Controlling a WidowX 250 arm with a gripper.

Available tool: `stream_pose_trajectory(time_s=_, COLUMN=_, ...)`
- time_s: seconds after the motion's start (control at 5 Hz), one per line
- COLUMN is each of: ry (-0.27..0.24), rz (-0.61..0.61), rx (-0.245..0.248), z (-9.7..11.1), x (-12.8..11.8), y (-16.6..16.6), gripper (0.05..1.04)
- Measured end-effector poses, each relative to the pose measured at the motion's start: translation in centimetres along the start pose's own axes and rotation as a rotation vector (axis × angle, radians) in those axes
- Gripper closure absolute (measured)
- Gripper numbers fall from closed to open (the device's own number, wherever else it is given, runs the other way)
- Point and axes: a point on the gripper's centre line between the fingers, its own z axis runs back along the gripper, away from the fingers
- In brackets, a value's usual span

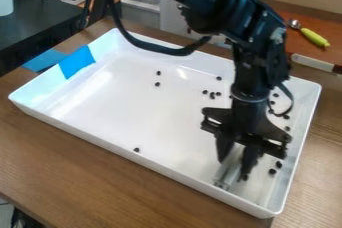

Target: Sweep into pile

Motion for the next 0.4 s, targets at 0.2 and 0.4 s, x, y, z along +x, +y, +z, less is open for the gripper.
stream_pose_trajectory(time_s=0.2, ry=0.002, rz=0.020, rx=0.005, z=0.0, x=0.3, y=1.2, gripper=0.699)
stream_pose_trajectory(time_s=0.4, ry=-0.039, rz=0.064, rx=-0.022, z=3.1, x=1.9, y=4.8, gripper=0.699)
